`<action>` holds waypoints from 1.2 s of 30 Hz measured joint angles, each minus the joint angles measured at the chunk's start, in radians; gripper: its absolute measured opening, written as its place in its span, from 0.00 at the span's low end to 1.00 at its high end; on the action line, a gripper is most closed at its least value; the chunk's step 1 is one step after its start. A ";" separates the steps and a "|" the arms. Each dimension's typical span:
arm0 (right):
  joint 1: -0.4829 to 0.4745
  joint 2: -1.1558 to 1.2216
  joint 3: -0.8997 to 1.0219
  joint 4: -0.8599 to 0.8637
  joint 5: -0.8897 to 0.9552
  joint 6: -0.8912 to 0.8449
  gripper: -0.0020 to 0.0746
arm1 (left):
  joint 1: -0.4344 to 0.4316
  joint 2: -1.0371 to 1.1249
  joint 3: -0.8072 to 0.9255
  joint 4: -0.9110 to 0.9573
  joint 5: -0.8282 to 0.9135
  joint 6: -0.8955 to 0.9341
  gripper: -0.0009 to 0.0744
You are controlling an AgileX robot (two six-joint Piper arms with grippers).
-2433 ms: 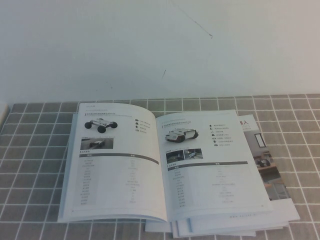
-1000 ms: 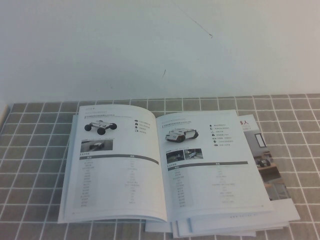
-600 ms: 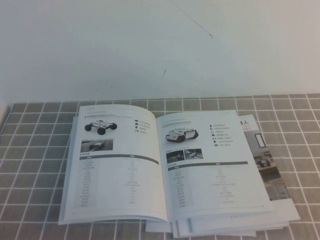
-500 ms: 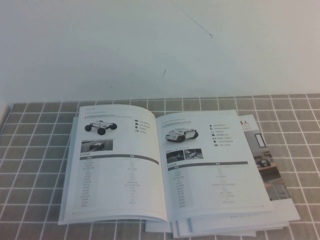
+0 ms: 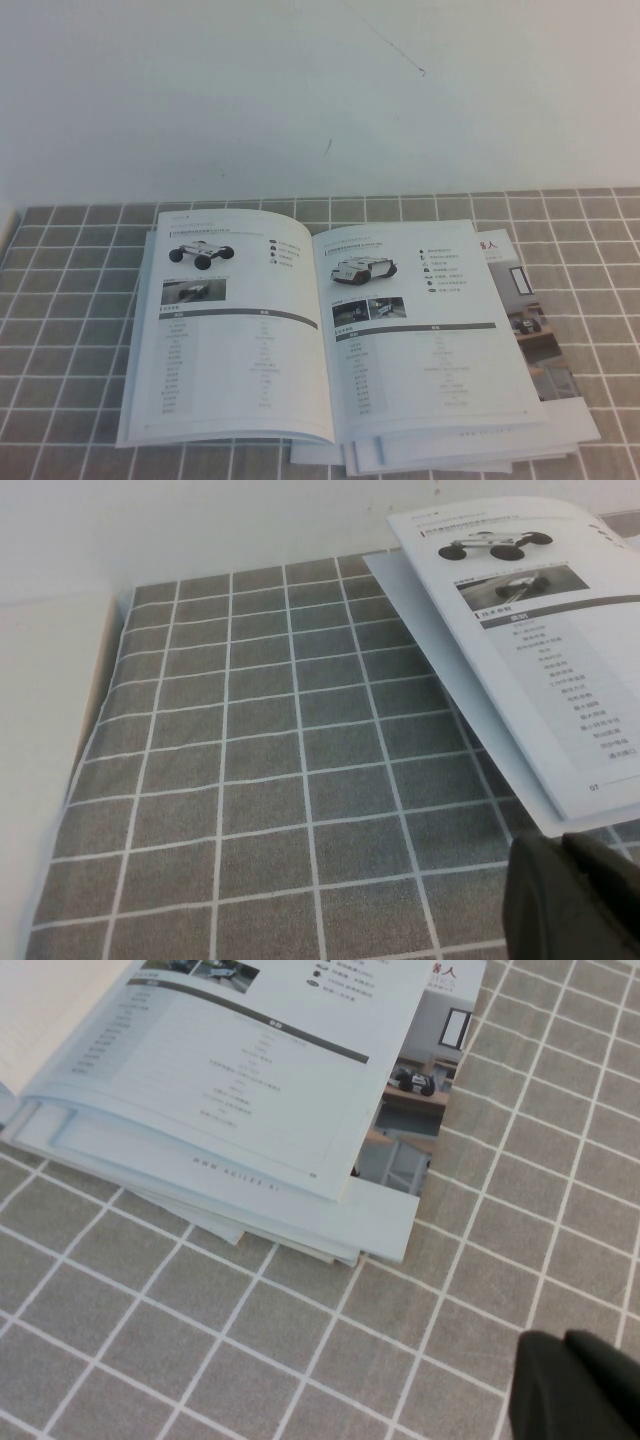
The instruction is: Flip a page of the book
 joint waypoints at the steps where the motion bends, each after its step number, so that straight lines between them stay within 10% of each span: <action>1: 0.000 0.000 0.000 0.000 0.000 0.000 0.02 | 0.000 0.000 0.000 0.000 0.000 0.003 0.01; 36: -0.021 0.000 0.022 -0.024 -0.067 -0.022 0.02 | 0.000 0.000 0.000 -0.004 0.006 0.003 0.01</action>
